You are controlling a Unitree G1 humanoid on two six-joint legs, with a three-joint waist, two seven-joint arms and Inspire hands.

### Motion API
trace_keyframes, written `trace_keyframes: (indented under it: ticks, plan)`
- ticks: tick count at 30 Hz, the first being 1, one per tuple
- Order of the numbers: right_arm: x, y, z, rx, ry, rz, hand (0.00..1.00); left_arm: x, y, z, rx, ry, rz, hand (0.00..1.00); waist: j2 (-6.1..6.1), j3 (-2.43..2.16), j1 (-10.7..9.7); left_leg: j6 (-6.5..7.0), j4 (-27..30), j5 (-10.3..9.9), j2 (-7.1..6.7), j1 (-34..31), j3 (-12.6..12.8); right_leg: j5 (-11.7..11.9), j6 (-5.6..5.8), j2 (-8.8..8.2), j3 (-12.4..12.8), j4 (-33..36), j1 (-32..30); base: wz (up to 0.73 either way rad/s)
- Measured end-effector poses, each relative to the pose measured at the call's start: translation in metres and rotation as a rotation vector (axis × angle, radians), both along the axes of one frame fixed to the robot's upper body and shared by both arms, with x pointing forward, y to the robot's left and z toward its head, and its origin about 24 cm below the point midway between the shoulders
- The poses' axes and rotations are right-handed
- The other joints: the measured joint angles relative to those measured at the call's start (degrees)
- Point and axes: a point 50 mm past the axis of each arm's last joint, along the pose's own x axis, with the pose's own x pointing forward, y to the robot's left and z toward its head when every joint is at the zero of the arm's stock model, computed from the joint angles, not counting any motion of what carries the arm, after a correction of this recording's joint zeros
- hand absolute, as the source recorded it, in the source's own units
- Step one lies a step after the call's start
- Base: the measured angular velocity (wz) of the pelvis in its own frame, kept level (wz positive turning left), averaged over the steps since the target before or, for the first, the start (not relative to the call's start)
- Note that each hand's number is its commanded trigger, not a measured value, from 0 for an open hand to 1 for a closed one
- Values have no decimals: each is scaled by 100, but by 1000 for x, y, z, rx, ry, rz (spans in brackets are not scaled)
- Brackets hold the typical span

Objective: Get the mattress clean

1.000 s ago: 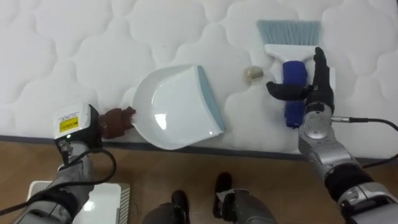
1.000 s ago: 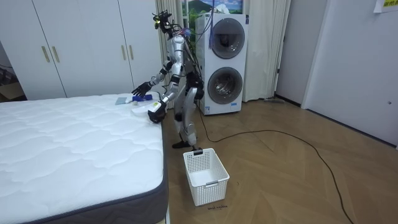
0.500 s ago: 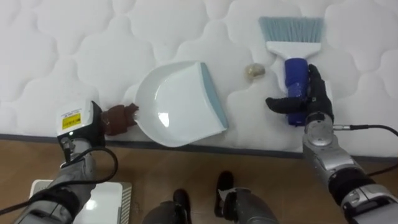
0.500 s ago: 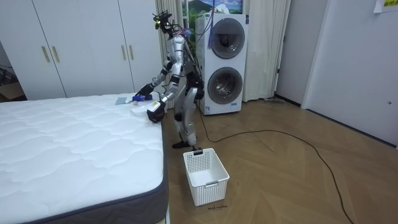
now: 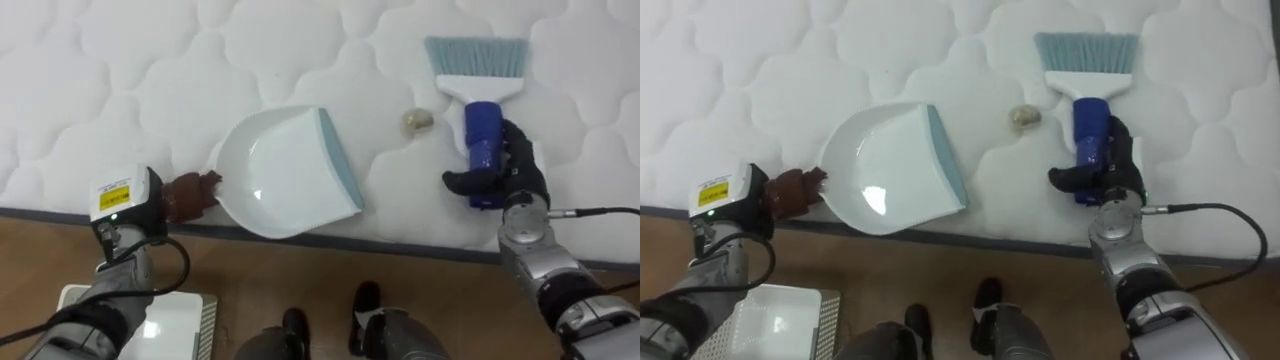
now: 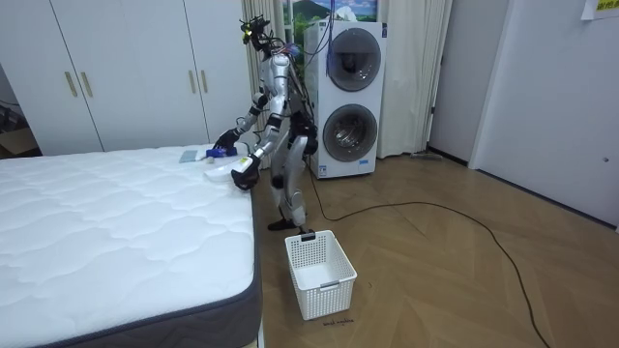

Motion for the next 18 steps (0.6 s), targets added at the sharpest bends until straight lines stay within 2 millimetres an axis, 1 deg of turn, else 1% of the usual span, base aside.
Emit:
trace_keyframes:
  ticks: [2,5,7,18]
  plan:
    - [-1,-4,0,-13,11,-7,100,1,-1,0,-5,5,-3,100,-1,0,-4,-1,-1,0,5,3,-12,-1,0,4,-14,-7,13,2]
    - [-2,-10,0,-33,33,-31,100,3,-4,1,-13,2,-11,100,-1,0,43,-4,1,1,10,2,-4,-7,-7,5,-10,33,9,0]
    - [-5,-13,-4,-43,68,-28,100,3,-6,1,-17,3,-13,100,-1,0,72,-6,1,2,11,1,-4,-12,-10,6,-10,37,9,0]
    - [-8,-12,-8,-21,85,-31,100,3,-10,-2,-29,25,-13,100,-3,-1,106,-9,17,3,8,-2,-1,-12,-12,-3,-6,40,5,0]
